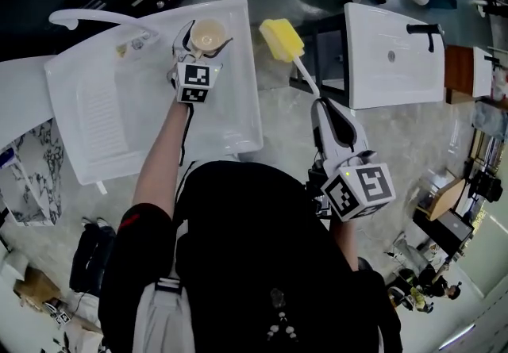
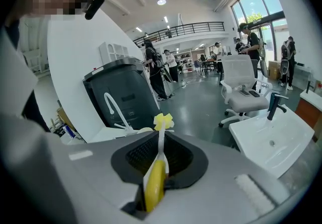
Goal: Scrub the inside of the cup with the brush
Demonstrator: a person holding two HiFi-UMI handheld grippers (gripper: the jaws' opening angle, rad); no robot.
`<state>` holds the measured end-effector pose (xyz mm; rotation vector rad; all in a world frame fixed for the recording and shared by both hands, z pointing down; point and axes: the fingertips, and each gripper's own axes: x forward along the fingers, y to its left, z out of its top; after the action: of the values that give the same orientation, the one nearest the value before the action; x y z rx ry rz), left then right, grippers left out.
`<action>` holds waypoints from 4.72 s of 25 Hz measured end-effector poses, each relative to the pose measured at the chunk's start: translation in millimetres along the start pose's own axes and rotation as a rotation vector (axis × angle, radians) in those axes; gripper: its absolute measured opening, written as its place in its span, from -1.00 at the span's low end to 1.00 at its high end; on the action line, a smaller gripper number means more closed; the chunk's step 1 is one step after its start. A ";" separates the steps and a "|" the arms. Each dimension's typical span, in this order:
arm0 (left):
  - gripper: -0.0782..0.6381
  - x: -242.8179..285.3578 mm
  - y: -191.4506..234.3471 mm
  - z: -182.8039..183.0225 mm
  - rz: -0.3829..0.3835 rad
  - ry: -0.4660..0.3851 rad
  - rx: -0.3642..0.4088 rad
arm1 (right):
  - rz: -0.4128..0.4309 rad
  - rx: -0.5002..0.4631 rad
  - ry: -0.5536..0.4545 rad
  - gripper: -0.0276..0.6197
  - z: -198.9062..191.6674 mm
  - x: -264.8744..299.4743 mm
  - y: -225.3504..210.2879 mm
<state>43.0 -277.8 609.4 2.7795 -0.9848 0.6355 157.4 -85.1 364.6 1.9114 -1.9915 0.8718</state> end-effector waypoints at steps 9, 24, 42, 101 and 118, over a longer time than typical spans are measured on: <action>0.49 30.9 17.1 -9.2 0.048 -0.029 -0.014 | -0.070 0.046 0.027 -0.81 -16.2 -9.9 -21.6; 0.49 52.0 20.3 -26.5 0.058 -0.037 -0.024 | -0.114 0.070 0.050 -0.81 -30.5 -22.3 -32.8; 0.68 41.3 12.0 -13.9 0.034 -0.057 -0.003 | -0.120 0.081 0.013 -0.81 -39.4 -39.4 -18.7; -0.78 -301.2 -122.5 233.7 0.481 -0.506 -0.145 | 0.604 -0.219 -0.282 -0.81 72.5 -43.6 30.3; -0.78 -308.1 -164.1 254.7 0.470 -0.514 -0.105 | 0.677 -0.239 -0.334 -0.81 73.2 -82.9 39.5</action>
<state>18.4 -37.4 251.1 2.6742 -1.7361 -0.1169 144.6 -60.2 250.6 1.3159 -2.8665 0.4140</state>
